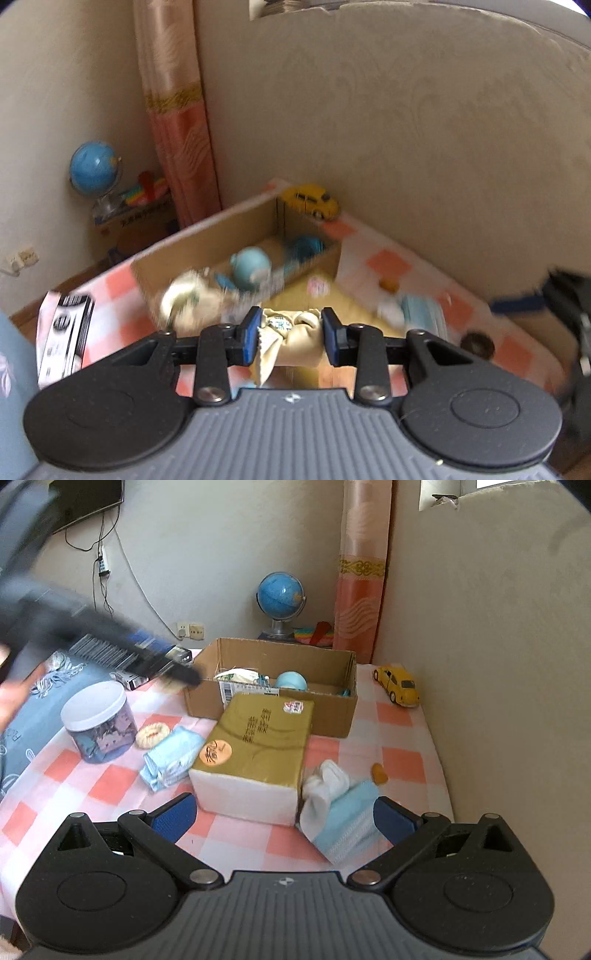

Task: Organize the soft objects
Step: 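Carry the yellow cloth into the cardboard box and open the left gripper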

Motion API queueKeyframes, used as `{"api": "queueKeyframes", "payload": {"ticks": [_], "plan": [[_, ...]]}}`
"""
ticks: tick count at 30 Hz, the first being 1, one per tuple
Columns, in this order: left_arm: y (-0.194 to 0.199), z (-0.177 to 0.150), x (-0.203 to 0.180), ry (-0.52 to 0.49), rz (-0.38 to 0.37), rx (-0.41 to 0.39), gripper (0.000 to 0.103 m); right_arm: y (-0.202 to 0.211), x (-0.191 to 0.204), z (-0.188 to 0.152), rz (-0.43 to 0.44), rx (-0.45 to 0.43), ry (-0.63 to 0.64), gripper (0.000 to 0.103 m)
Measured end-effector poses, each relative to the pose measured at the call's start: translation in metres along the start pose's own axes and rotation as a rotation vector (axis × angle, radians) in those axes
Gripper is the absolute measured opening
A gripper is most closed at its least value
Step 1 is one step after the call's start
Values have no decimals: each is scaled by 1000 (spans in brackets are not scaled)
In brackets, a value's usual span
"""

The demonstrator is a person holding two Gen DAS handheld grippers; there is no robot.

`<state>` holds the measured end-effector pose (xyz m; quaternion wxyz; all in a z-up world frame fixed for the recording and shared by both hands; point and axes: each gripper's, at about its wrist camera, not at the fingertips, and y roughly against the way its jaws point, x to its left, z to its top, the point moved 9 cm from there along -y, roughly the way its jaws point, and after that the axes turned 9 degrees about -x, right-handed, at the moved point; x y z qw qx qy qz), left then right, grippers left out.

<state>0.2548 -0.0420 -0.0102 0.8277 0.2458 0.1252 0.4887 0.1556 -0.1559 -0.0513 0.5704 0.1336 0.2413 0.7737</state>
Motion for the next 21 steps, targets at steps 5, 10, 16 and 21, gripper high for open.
{"api": "queueKeyframes", "payload": {"ticks": [5, 10, 16, 21], "plan": [[-44, 38, 0, -7, -8, -6, 33, 9, -13, 1, -7, -18, -25, 103], [-91, 63, 5, 4, 11, 9, 33, 12, -28, -1, -19, -20, -46, 103], [-127, 78, 12, 30, 72, 9, 75, 10, -38, -9, -7, -8, -75, 103], [-123, 80, 16, 29, 115, -27, 91, 13, -44, -11, -15, -8, -87, 103]]}}
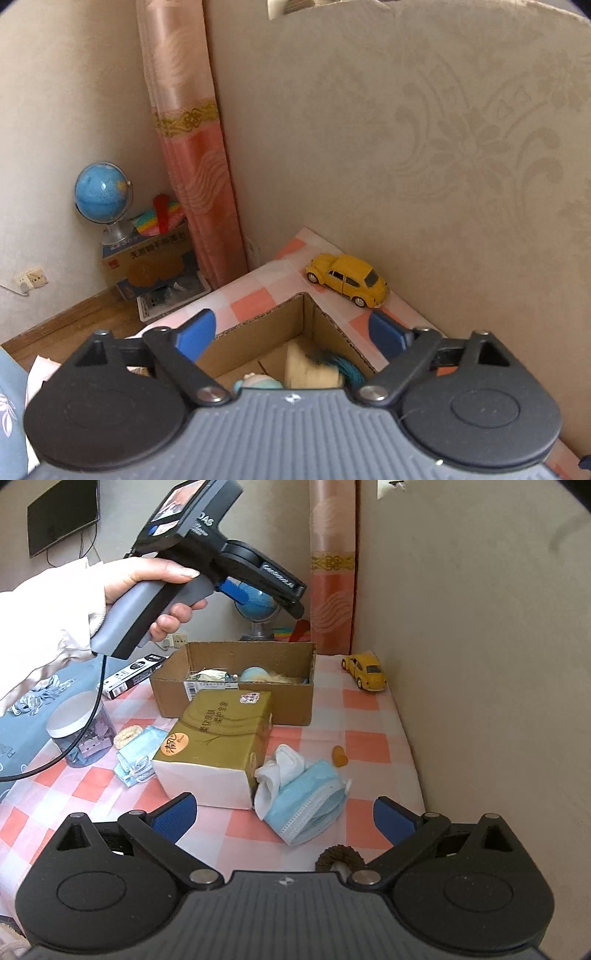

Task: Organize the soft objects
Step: 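Carry the yellow cloth into the cardboard box and open the left gripper, then move the left tool to the blue face mask while the right tool approaches the brown scrunchie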

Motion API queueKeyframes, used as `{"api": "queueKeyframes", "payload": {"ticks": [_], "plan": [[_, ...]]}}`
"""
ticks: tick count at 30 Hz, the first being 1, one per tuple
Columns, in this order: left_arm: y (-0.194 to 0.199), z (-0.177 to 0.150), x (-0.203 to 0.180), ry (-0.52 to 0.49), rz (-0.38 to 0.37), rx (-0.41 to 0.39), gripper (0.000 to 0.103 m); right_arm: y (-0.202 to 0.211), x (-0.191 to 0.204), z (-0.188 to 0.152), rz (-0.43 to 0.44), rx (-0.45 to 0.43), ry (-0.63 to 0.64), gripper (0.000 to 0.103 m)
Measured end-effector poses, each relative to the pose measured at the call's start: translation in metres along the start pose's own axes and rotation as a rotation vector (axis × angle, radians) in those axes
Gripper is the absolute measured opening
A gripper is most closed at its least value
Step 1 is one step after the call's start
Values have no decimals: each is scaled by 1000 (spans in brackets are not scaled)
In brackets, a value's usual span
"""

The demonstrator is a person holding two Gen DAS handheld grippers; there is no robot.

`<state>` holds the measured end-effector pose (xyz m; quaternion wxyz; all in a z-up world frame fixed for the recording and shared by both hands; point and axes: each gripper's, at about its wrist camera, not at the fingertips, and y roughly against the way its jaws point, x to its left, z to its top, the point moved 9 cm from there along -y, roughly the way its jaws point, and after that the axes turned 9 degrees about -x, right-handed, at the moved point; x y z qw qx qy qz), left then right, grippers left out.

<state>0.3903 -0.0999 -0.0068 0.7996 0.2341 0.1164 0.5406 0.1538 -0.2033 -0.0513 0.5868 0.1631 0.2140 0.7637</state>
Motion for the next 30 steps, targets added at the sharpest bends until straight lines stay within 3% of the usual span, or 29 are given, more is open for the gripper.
{"api": "queueKeyframes", "payload": {"ticks": [9, 20, 30], "plan": [[58, -20, 2, 42, -12, -21, 97, 9, 2, -7, 12, -15, -12, 103], [150, -96, -5, 73, 4, -24, 98, 3, -5, -50, 1, 49, -19, 103], [178, -167, 2, 80, 59, 21, 99, -24, -21, -67, -64, 85, -51, 103]]}}
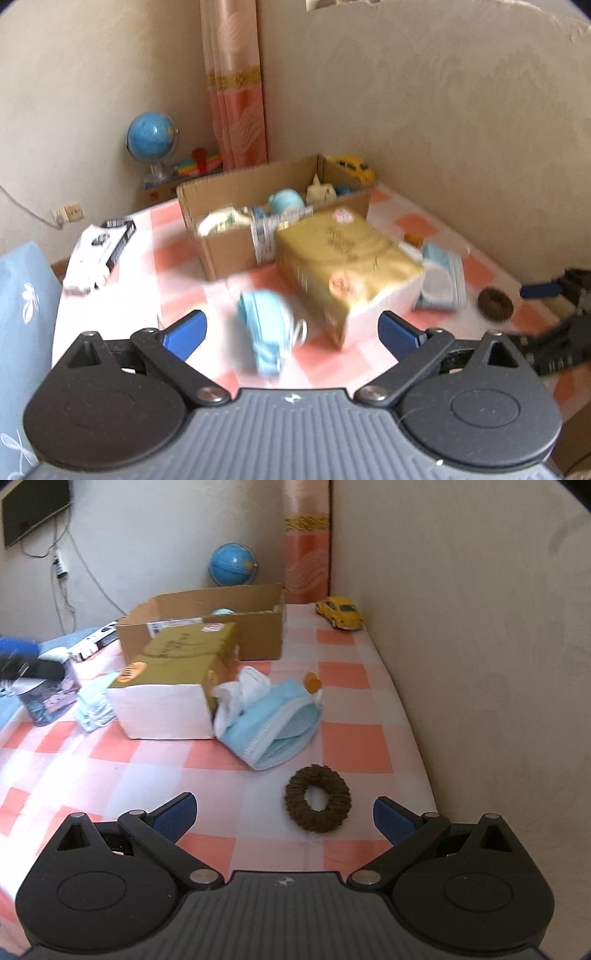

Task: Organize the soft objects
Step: 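Move the left tool to the blue face mask while the right tool approaches the brown scrunchie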

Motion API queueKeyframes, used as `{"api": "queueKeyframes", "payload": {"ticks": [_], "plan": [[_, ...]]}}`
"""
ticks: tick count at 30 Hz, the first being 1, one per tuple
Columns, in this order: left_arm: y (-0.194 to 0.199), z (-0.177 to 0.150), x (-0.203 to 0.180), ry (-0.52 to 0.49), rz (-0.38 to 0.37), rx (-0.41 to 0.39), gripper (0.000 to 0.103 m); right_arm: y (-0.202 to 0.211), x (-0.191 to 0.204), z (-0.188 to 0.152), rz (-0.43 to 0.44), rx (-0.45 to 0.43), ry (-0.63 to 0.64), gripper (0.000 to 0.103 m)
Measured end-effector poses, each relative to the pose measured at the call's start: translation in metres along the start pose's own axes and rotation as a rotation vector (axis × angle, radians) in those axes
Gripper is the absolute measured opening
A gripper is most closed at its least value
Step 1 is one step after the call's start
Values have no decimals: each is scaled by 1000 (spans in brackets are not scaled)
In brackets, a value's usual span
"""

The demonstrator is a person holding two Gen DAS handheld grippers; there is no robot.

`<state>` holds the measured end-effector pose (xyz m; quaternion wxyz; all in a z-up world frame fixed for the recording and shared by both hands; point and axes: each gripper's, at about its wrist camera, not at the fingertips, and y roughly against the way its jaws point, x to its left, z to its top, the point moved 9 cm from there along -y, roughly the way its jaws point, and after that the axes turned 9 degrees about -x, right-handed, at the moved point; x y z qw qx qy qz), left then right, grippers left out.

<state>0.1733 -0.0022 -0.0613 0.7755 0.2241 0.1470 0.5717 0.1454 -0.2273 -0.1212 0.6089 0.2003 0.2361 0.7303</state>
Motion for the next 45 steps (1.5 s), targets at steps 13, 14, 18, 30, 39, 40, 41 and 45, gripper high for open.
{"api": "queueKeyframes", "payload": {"ticks": [13, 14, 18, 30, 39, 40, 41, 45], "plan": [[-22, -35, 8, 76, 15, 51, 99, -23, 13, -9, 6, 36, 51, 103], [-25, -35, 9, 77, 17, 50, 99, -22, 15, -9, 13, 35, 64, 103], [-37, -37, 11, 55, 42, 56, 99, -25, 25, -9, 28, 28, 99, 103], [-67, -39, 15, 17, 92, 56, 61, -26, 27, -8, 36, 18, 98, 103], [-71, -42, 19, 57, 57, 78, 32, -25, 27, -9, 32, 7, 95, 103], [-68, -43, 18, 56, 51, 81, 32, -25, 27, -9, 31, 7, 95, 103], [-65, -45, 17, 57, 43, 87, 32, -24, 28, -9, 30, 7, 94, 103], [-54, -50, 17, 66, 34, 94, 34, -25, 28, -8, 29, 6, 93, 103]]}}
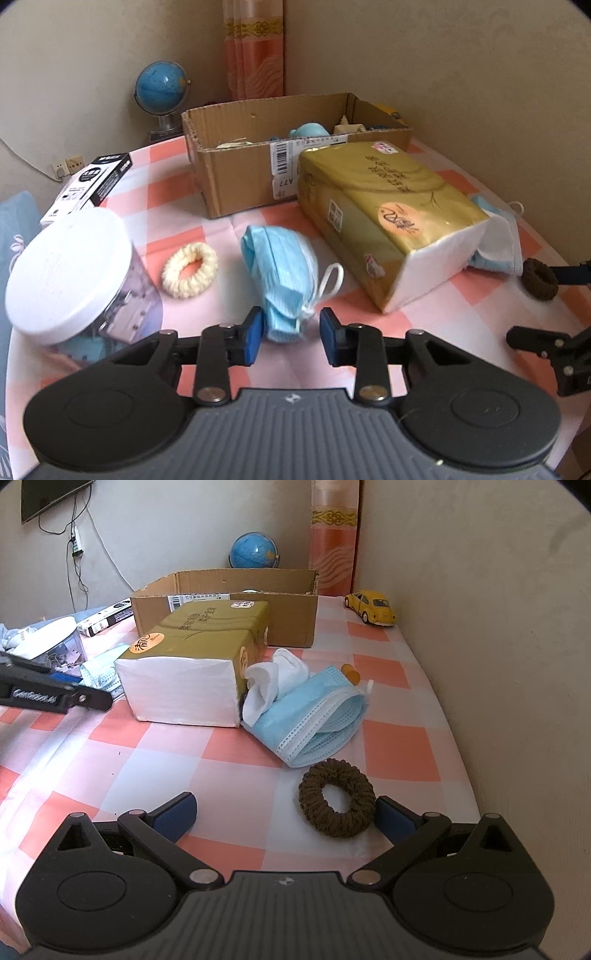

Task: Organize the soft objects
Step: 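Move the left tool to the blue face mask while the right tool approaches the brown scrunchie, then grasp the blue face mask with the left gripper while the right gripper grasps the brown scrunchie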

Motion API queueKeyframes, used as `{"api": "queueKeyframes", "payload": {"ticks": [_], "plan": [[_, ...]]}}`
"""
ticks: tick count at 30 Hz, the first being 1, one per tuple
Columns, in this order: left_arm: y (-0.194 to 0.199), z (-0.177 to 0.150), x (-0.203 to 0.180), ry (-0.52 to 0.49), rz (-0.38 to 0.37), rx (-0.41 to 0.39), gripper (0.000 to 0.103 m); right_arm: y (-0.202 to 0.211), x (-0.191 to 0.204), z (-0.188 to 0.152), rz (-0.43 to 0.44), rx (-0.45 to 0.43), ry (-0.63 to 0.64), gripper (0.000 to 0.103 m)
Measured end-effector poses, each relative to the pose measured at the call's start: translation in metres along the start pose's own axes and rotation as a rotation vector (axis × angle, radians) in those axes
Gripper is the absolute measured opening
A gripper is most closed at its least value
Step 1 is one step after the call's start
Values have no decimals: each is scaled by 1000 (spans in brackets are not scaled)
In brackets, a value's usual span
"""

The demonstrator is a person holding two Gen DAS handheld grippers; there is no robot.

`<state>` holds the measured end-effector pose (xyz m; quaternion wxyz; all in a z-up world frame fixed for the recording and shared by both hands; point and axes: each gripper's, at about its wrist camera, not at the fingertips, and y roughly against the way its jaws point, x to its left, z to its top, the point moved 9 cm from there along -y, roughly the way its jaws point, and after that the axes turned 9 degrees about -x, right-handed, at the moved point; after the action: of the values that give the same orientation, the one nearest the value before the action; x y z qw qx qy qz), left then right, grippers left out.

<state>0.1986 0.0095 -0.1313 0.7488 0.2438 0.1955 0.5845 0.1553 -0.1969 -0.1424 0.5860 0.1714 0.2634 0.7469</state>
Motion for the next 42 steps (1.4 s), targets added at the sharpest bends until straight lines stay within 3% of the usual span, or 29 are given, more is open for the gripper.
{"api": "queueKeyframes", "payload": {"ticks": [2, 5, 10, 17, 19, 25, 27, 29, 32, 42], "plan": [[1, 0, 1, -10, 11, -6, 46, -1, 0, 0, 2, 0, 1, 103], [-1, 5, 2, -19, 28, -21, 56, -2, -2, 2, -4, 1, -3, 103], [-8, 12, 4, -20, 32, -39, 59, -1, -12, 4, -16, -7, -35, 97], [-21, 15, 6, -15, 35, -39, 60, 2, -19, 5, -53, -17, -28, 81], [-23, 16, 6, -17, 34, -42, 60, 3, -19, 6, -54, -23, -26, 69], [-27, 17, 8, -23, 37, -42, 59, 5, -21, 8, -67, -23, -24, 50], [-27, 18, 8, -19, 34, -41, 57, 7, -22, 9, -70, -22, -27, 48], [-27, 18, 8, -15, 28, -40, 47, 7, -23, 9, -70, -23, -32, 47], [-25, 17, 9, -1, 14, -35, 42, 10, -22, 11, -68, -25, -33, 47], [-4, 25, 8, -8, -16, -41, 39, 27, -20, 23, -56, -46, -12, 47]]}}
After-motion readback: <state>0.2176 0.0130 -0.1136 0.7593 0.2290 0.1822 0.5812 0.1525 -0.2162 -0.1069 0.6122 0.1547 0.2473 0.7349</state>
